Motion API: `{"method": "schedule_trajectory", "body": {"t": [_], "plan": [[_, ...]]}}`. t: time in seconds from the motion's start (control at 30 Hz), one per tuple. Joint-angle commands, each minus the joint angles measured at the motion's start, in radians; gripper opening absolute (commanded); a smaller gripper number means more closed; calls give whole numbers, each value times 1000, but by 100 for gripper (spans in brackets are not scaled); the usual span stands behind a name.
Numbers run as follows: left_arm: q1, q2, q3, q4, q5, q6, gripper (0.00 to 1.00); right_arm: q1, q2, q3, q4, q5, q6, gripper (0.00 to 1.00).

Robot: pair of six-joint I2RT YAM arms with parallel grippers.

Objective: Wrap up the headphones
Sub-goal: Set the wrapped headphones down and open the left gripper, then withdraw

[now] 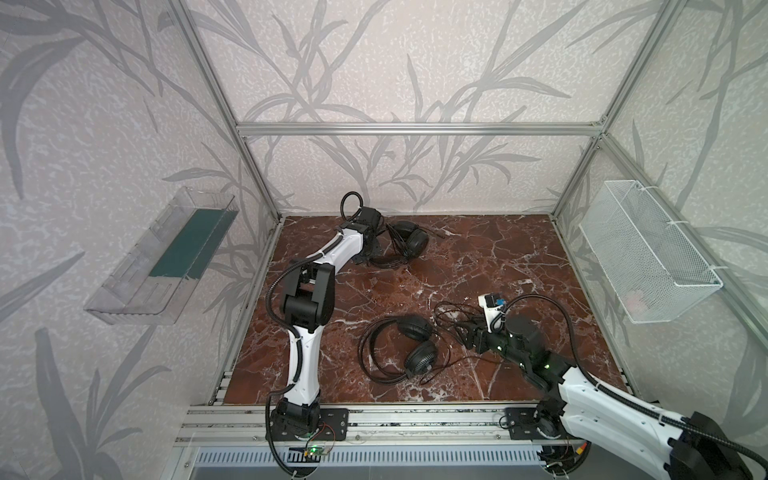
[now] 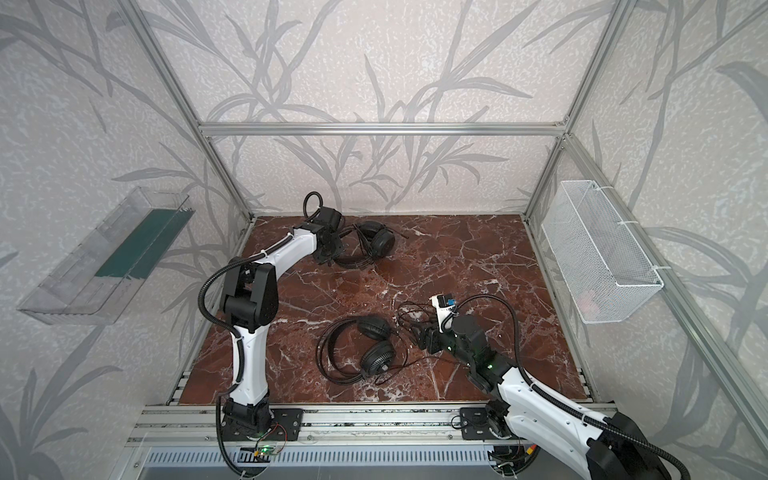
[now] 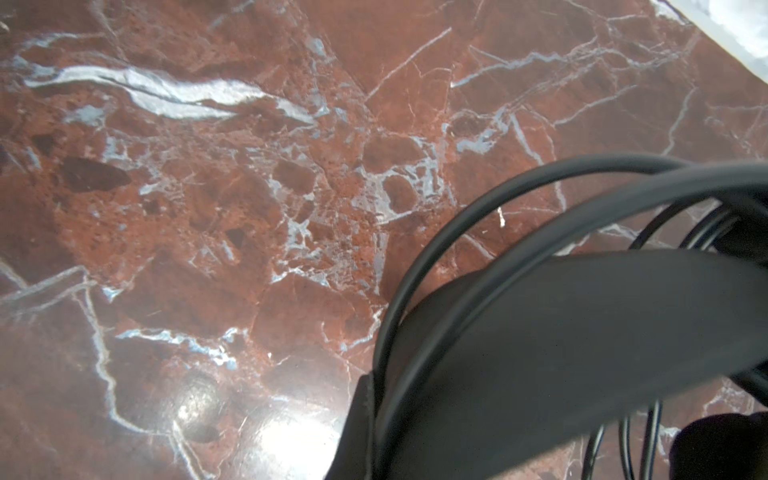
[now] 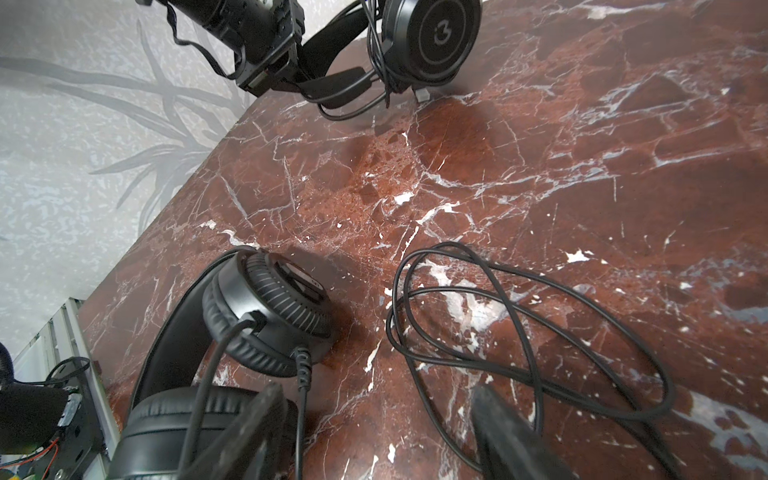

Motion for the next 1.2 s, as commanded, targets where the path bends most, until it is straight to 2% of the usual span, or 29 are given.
{"method": "schedule_trajectory", "body": {"t": [0.0, 0.2, 0.37, 0.63, 0.67, 0.73, 0.77, 0.83, 1.0, 1.17], "plan": [[5, 21, 68, 19, 2, -7, 0, 21, 27, 17, 47, 9, -21, 72], [33, 97, 121, 35, 55, 4, 0, 57, 35, 17, 43, 41, -34, 72], [63, 182, 211, -17, 160, -8, 1, 72, 46, 17, 48, 45, -36, 72], [65, 162, 215, -38, 145, -5, 35, 85, 43, 22, 44, 54, -45, 72], [65, 155, 215, -38, 146, -2, 42, 85, 41, 22, 43, 54, -45, 72], [65, 139, 216, -41, 151, 0, 68, 87, 39, 22, 42, 56, -44, 72], [66, 133, 218, -43, 154, 0, 70, 88, 39, 22, 40, 57, -45, 72], [65, 115, 220, -43, 170, 1, 89, 90, 34, 25, 34, 60, -46, 72], [65, 40, 202, -56, 190, -21, 92, 92, 14, 32, 8, 66, -46, 72], [65, -125, 109, -62, 226, -81, 92, 92, -48, 52, -71, 99, -56, 72]]}}
